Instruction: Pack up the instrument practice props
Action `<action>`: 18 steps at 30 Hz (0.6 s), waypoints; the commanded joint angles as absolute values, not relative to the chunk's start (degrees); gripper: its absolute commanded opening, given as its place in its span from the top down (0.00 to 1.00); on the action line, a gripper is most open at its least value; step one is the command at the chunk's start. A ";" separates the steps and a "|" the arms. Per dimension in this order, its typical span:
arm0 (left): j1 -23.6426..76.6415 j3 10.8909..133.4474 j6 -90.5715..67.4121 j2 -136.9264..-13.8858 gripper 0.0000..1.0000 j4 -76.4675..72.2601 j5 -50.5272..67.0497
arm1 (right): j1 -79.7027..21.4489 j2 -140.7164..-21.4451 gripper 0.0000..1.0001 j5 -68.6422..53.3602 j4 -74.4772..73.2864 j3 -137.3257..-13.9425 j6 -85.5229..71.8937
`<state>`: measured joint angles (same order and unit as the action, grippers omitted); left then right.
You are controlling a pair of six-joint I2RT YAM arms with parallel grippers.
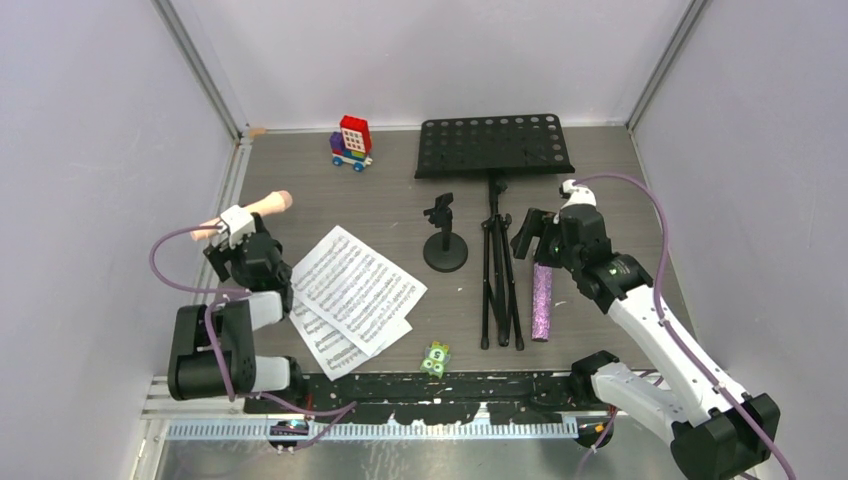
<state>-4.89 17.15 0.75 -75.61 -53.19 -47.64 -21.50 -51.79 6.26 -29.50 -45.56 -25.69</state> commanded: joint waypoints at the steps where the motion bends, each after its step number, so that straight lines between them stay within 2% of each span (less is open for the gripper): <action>1: -8.12 19.38 2.40 -79.53 0.11 -63.09 -47.95 | -21.25 -52.21 0.15 5.04 -27.08 -48.30 -25.36; 4: -9.18 18.44 2.84 -84.12 0.13 -70.60 -48.40 | -21.26 -52.70 0.14 4.55 -27.18 -48.43 -25.40; 8: -9.26 17.67 4.22 -90.12 0.24 -80.84 -46.03 | -21.25 -53.39 0.15 4.62 -27.20 -48.60 -25.40; 14: -9.30 20.08 4.26 -94.40 0.35 -82.00 -43.04 | -21.26 -54.01 0.15 5.26 -27.49 -48.60 -25.24; 18: -9.25 21.50 4.85 -95.56 0.50 -81.97 -40.92 | -21.26 -54.21 0.15 5.58 -27.45 -48.65 -25.09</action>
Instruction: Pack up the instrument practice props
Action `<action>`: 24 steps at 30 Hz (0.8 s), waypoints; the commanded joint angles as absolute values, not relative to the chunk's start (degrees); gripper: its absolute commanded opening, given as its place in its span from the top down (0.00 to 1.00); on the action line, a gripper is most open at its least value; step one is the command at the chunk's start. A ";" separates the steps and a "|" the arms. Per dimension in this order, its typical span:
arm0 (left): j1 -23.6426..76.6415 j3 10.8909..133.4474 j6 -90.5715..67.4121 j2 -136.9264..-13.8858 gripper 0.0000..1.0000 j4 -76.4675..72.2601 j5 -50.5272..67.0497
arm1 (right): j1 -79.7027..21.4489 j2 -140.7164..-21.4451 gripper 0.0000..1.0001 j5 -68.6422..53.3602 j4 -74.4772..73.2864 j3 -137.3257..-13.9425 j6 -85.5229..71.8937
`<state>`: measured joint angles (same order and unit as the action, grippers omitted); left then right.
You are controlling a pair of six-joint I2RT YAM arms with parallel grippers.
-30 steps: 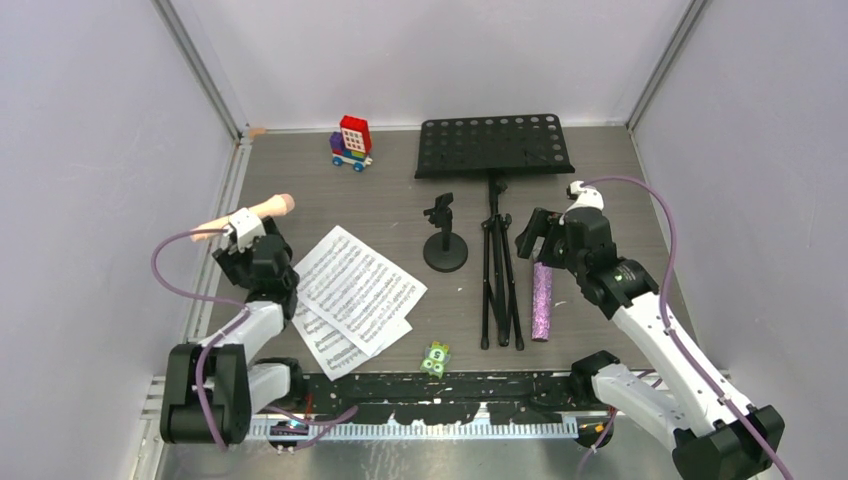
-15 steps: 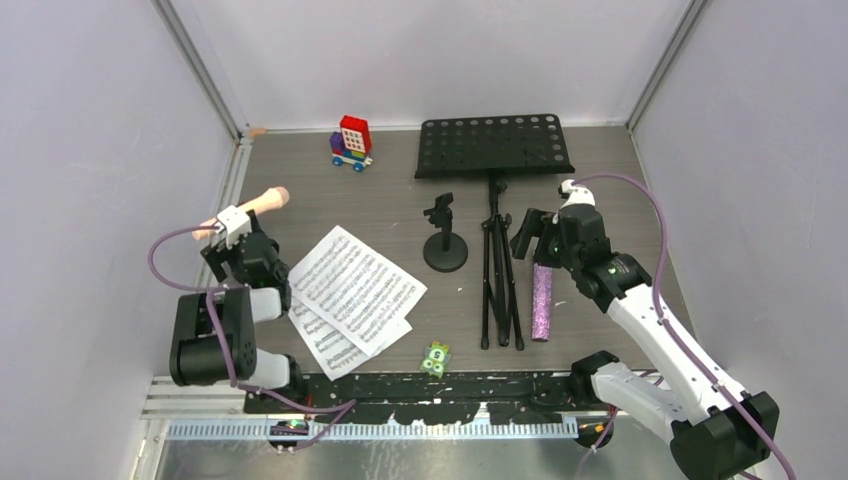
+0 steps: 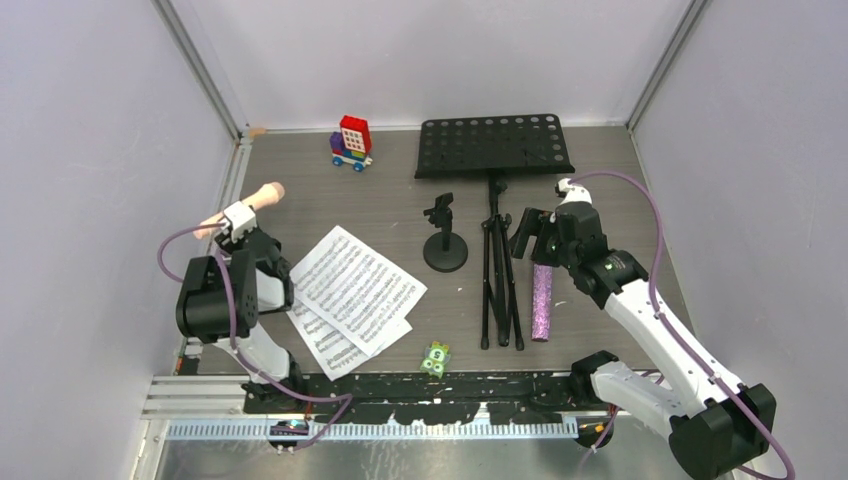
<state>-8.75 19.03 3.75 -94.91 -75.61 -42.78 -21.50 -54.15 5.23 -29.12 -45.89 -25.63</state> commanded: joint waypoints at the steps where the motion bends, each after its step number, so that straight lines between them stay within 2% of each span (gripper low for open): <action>1: -9.23 21.53 4.98 -95.51 0.56 -82.00 -40.21 | -21.26 -54.30 0.14 5.67 -27.43 -48.70 -25.08; 3: -9.29 21.22 5.24 -94.79 0.74 -82.00 -38.75 | -21.27 -54.40 0.15 5.71 -27.49 -48.69 -24.98; 6: -9.31 20.46 5.27 -93.11 0.93 -82.00 -37.01 | -21.26 -54.27 0.15 5.80 -27.56 -48.62 -25.02; 8: -9.29 20.04 5.27 -91.93 1.00 -82.00 -36.00 | -21.27 -54.08 0.15 5.97 -27.69 -48.69 -25.04; 15: -9.25 17.15 3.50 -81.32 1.00 -78.83 -30.16 | -21.26 -52.68 0.15 6.41 -27.81 -48.44 -25.11; 17: -9.23 18.16 0.58 -73.68 1.00 -68.70 -26.41 | -21.26 -52.35 0.15 6.52 -27.87 -48.58 -25.20; 20: -9.22 24.32 -8.23 -60.33 1.00 -43.51 -19.23 | -21.26 -51.22 0.15 7.25 -27.86 -48.82 -25.77; 24: -9.23 27.27 -16.02 -48.88 1.00 -29.98 -11.67 | -21.27 -48.02 0.15 8.73 -27.74 -48.89 -26.33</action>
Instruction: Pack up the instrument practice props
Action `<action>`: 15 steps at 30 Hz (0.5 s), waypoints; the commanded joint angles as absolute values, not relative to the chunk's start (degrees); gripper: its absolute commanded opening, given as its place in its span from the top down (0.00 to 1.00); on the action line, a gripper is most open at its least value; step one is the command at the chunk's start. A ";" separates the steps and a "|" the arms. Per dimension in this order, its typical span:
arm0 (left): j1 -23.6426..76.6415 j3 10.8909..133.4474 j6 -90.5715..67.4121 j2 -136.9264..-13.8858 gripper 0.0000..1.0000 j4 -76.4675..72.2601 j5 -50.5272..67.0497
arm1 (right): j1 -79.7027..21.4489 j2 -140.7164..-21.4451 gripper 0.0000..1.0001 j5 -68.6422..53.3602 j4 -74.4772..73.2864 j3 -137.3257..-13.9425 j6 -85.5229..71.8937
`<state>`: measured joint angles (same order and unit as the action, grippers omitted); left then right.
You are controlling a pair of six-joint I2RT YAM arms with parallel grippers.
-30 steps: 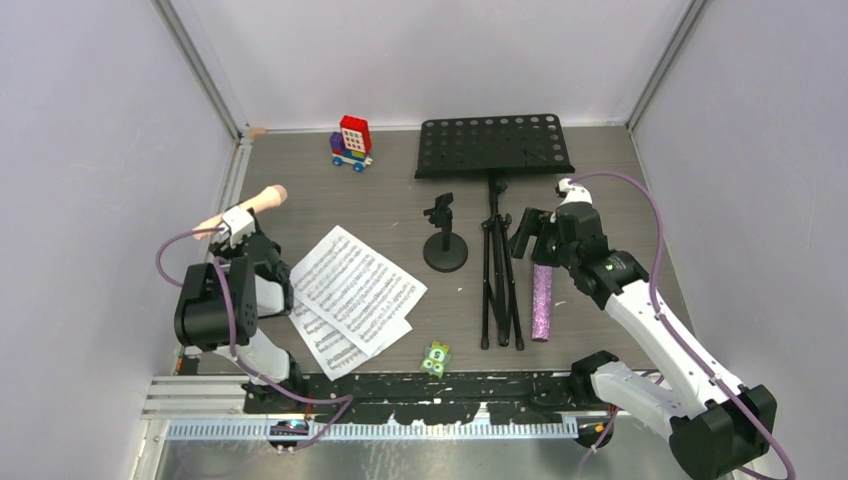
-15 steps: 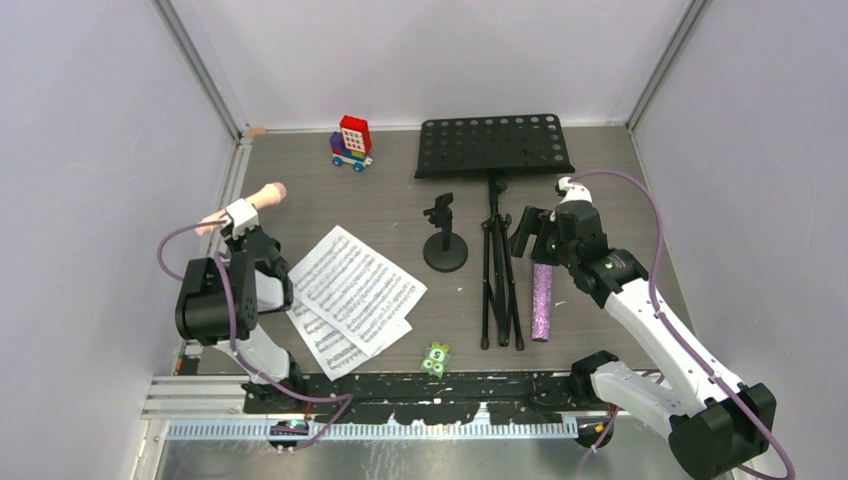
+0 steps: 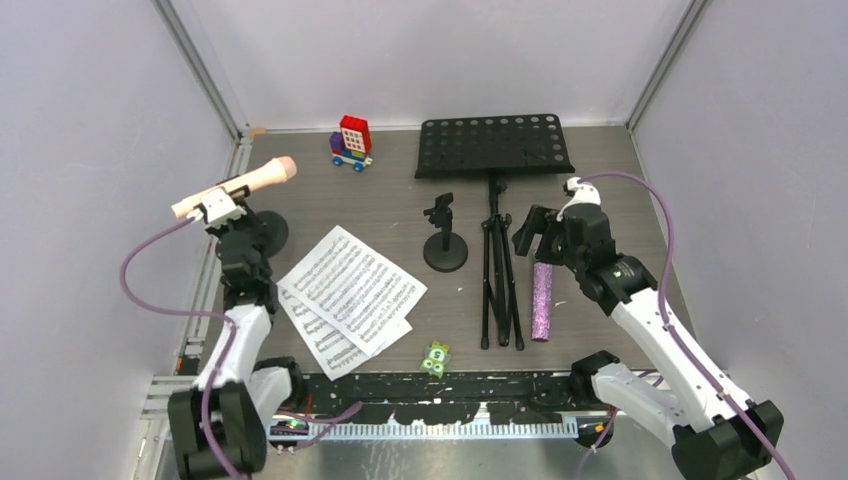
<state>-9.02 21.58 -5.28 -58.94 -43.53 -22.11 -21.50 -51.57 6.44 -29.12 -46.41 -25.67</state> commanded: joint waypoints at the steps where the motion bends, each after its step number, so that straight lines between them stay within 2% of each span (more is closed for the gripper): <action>1: -9.15 28.47 -17.24 -46.72 1.00 -25.59 -9.15 | -21.27 -46.94 0.15 8.80 -27.21 -48.68 -26.36; 6: -9.18 33.89 -21.09 -39.80 1.00 -10.18 8.96 | -21.27 -39.58 0.15 1.53 -20.40 -46.79 -26.01; 11: -9.09 35.42 -23.65 -38.87 1.00 -8.20 32.49 | -21.26 -34.86 0.16 -16.47 -13.57 -48.67 -25.03; 15: -6.41 34.89 -20.26 -36.46 1.00 -8.35 38.46 | -21.38 -37.17 0.19 -31.22 -13.16 -54.24 -24.68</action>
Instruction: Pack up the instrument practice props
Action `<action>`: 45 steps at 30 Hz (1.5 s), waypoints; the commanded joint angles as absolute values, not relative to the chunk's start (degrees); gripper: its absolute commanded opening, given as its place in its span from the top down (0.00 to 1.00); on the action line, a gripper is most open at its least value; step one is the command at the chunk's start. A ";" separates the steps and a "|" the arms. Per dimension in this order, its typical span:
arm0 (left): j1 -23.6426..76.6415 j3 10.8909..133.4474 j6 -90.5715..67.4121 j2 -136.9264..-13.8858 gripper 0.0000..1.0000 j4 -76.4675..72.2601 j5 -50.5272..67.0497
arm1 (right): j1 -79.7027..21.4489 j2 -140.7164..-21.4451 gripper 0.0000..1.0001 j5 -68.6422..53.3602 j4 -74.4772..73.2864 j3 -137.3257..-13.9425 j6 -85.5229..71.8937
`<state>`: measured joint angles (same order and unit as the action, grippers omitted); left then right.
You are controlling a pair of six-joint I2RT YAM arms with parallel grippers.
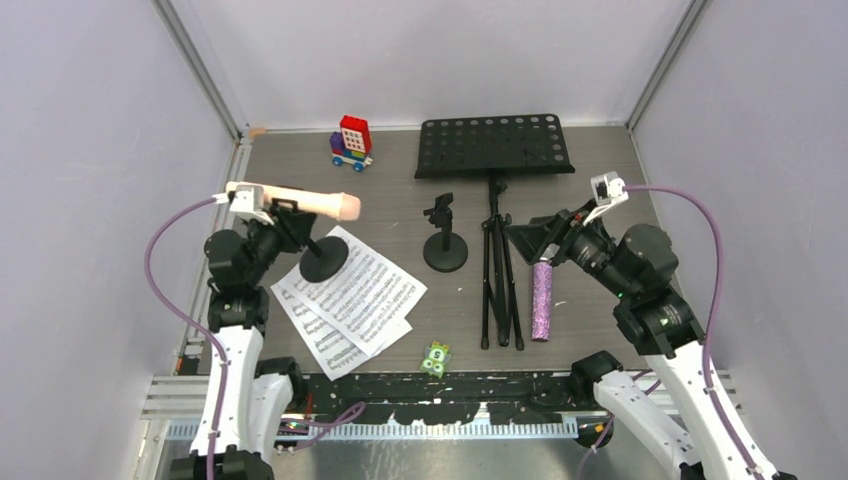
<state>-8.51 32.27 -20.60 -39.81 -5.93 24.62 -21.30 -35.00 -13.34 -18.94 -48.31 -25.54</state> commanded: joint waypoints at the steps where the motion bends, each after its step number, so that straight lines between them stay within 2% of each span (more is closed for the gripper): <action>1: -4.61 34.74 -18.79 -35.48 1.00 -8.26 37.89 | -21.73 -38.13 0.20 -33.95 -13.07 -55.60 -24.65; 4: 2.13 37.44 -11.35 -33.78 1.00 -1.36 32.38 | -26.79 -41.85 0.22 -32.76 -18.39 -61.26 -19.99; 7: 7.83 39.82 -4.83 -33.83 1.00 5.45 27.84 | -40.12 -47.98 0.22 -21.98 -24.31 -67.45 -12.07; 10: 11.19 40.83 -2.94 -33.74 1.00 7.42 28.06 | -54.74 -56.98 0.22 -8.06 -29.81 -75.24 -5.98; 13: 12.84 40.69 -2.21 -32.56 1.00 8.41 29.19 | -60.24 -64.66 0.23 -5.74 -32.96 -82.40 -5.94; 19: 14.45 38.67 -1.16 -29.64 1.00 9.91 28.77 | -63.00 -68.51 0.21 -7.60 -25.34 -83.33 -10.34; 24: 14.68 38.28 -0.28 -29.00 1.00 10.06 31.63 | -64.07 -74.06 0.20 -4.38 -27.24 -86.14 -10.42; 29: 14.77 39.05 3.93 -29.44 1.00 13.52 33.20 | -64.22 -77.30 0.20 -6.66 -25.69 -86.97 -11.24; 40: 14.77 38.91 6.03 -29.01 1.00 15.62 32.20 | -65.28 -83.57 0.25 -10.67 -24.30 -89.18 -10.45; 45: 14.77 38.94 6.58 -28.60 1.00 16.59 31.93 | -65.77 -86.37 0.30 -11.92 -24.08 -90.72 -10.37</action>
<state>14.57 37.47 5.50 -29.98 19.79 31.31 -65.14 -85.25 -10.04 -27.00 -87.29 -10.68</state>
